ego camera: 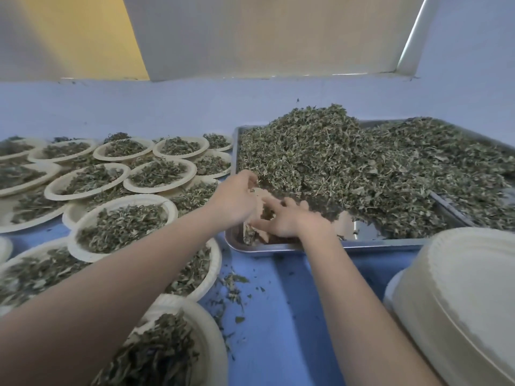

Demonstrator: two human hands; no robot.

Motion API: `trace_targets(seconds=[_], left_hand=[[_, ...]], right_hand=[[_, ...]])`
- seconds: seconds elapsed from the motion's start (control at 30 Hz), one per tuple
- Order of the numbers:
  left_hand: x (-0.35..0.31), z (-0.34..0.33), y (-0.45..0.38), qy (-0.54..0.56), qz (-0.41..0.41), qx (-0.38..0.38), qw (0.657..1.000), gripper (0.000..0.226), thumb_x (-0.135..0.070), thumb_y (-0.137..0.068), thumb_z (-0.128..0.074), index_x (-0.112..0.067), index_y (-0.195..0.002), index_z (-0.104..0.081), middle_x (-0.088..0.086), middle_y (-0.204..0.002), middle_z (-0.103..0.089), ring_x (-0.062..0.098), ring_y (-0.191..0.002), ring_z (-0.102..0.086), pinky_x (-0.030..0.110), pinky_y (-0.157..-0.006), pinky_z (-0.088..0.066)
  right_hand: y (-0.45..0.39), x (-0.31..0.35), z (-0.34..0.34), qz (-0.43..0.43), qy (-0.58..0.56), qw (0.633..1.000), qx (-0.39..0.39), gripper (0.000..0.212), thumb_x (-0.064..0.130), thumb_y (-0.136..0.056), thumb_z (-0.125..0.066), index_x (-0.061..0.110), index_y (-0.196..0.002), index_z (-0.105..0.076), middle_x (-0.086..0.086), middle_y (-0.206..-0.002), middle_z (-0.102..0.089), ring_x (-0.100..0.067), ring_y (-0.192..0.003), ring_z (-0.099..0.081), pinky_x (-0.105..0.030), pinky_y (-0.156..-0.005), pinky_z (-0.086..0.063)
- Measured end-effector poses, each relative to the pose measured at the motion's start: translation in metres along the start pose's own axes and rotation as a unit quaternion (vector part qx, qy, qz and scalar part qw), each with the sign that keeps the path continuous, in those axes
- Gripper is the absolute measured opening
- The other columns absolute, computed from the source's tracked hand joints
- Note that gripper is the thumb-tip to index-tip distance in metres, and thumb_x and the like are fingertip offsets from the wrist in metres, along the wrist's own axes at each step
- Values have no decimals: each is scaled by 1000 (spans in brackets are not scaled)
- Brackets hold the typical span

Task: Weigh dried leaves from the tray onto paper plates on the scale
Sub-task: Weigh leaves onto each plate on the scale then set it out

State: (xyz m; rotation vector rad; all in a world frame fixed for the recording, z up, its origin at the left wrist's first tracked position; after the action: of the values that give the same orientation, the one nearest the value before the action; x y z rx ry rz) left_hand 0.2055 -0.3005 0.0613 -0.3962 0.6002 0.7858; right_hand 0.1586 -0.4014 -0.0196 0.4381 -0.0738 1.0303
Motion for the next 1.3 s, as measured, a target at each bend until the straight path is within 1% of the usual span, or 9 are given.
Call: trace_targets(seconds=[0.2, 0.27, 0.37, 0.53, 0.67, 0.97, 1.1, 1.2, 1.3], left_hand=[[12, 17, 18, 39, 24, -14, 999, 52, 13, -84, -38, -11, -129, -48, 7, -126, -55, 23, -113, -56, 39, -96, -47], [10, 25, 26, 51, 26, -18, 998, 52, 13, -83, -38, -10, -128, -49, 6, -124, -54, 24, -113, -55, 39, -96, -47], [3, 33, 43, 56, 28, -11, 998, 50, 11, -85, -40, -11, -129, -48, 5, -123, -53, 23, -114, -53, 39, -97, -47], [2, 55, 79, 77, 20, -26, 997, 48, 7, -83, -40, -15, -125, -51, 0, -115, -55, 23, -108, -58, 38, -92, -49], [5, 76, 106, 81, 17, -59, 995, 46, 5, -85, -41, -16, -125, -51, 2, -123, -57, 22, -108, -57, 29, -81, -45], [34, 119, 175, 164, 29, -213, 963, 40, 7, -84, -37, -18, -107, -58, -2, -100, -61, 7, -68, -56, 17, -45, -46], [54, 125, 218, 178, 18, -220, 959, 38, 8, -82, -41, -19, -100, -61, -7, -90, -64, 1, -70, -61, 12, -52, -47], [76, 121, 243, 161, 38, -216, 962, 38, 9, -82, -45, -22, -96, -62, -10, -92, -65, 3, -90, -61, 17, -76, -49], [97, 119, 257, 176, 69, -231, 955, 36, 8, -86, -45, -19, -100, -63, -8, -93, -67, 11, -94, -62, 24, -81, -46]], right_hand=[[13, 40, -13, 95, 30, 995, 15, 49, 46, -101, -21, 24, -139, -42, -10, -150, -32, -32, -138, -25, -47, -110, -26], [29, 50, -14, 137, -5, 990, 0, 44, 50, -100, -23, 27, -108, -60, -9, -119, -54, -30, -114, -47, -38, -88, -41], [58, 65, -9, 193, 8, 974, -116, 44, 55, -98, -25, 28, -66, -39, 4, -69, -45, -24, -78, -47, -33, -58, -31], [59, 71, 9, 180, -15, 970, -162, 43, 38, -99, -35, 19, -63, -47, -5, -67, -54, -26, -71, -53, -32, -64, -42], [73, 75, 41, 124, -43, 961, -243, 46, 35, -98, -40, 17, -55, -43, -6, -57, -46, -28, -65, -48, -29, -54, -32], [206, 161, 32, 341, -221, 852, -331, 43, 32, -98, -46, 26, -56, -52, 7, -46, -44, 4, -50, -47, -11, -52, -33], [237, 176, -7, 411, -196, 858, -236, 21, 39, -99, -41, 36, -83, -56, 20, -65, -60, 7, -62, -52, -13, -58, -34], [241, 176, -47, 429, -70, 893, -116, 48, 60, -94, -20, 46, -128, -50, 25, -122, -60, 3, -115, -50, -25, -99, -32], [245, 168, -42, 432, -112, 887, -120, 50, 56, -92, -12, 51, -125, -49, 20, -136, -52, -1, -130, -40, -40, -114, -16]])
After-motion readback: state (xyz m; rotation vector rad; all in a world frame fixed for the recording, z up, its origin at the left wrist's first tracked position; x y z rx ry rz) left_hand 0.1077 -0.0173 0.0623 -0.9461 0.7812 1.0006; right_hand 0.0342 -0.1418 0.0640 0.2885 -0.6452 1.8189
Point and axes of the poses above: each hand's wrist, its own y-axis away from the middle knuckle, its own z-axis out of the back of the hand, x = y × z, the point moved 9 cm from there along -y, towards the middle knuckle
